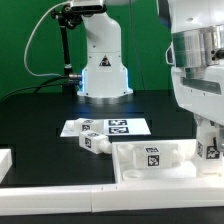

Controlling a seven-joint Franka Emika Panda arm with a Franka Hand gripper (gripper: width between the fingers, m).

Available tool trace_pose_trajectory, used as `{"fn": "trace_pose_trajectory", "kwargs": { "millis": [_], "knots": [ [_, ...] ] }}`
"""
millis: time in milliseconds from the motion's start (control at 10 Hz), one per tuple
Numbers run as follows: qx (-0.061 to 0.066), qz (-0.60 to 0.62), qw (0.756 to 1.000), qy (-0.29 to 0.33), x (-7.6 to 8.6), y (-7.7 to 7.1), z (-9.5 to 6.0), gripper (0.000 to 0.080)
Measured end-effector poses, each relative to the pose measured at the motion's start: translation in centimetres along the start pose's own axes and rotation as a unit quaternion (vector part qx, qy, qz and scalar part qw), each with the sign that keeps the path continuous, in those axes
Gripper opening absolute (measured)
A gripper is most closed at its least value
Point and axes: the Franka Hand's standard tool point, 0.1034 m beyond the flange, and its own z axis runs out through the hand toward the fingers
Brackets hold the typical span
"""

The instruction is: Assemble one leg

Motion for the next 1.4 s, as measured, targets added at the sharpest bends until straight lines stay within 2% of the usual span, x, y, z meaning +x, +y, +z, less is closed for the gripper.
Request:
{"fn": "trace_pose_trajectory", "kwargs": {
  "millis": [100,200,300,400,500,700,800,900,1000,1100,1300,1400],
  "knots": [
    [0.000,-0.002,1.000,0.000,-0.01,0.01,0.00,0.0497],
    [-0.012,-0.105,0.994,0.004,-0.08,0.28,-0.10,0.0604],
    [-0.008,-0.210,0.978,0.005,0.13,0.02,-0.27,0.0604],
    [-0.016,-0.287,0.958,0.008,-0.07,0.06,-0.31,0.0640],
    [-0.021,-0.339,0.941,0.013,-0.39,0.20,-0.18,0.0640],
    [-0.024,-0.403,0.915,0.015,0.04,0.15,-0.20,0.0649],
    [-0.027,-0.455,0.890,0.016,0.13,0.13,-0.23,0.0649],
    [-0.040,-0.574,0.818,0.025,0.38,-0.26,-0.58,0.0649],
    [-0.043,-0.632,0.773,0.028,0.51,-0.46,-0.70,0.0649],
    [-0.043,-0.624,0.780,0.028,0.51,-0.42,-0.64,0.0649],
    [-0.043,-0.614,0.788,0.029,0.55,-0.41,-0.62,0.0373],
    [-0.043,-0.613,0.788,0.029,0.58,-0.41,-0.62,0.0284]
  ]
}}
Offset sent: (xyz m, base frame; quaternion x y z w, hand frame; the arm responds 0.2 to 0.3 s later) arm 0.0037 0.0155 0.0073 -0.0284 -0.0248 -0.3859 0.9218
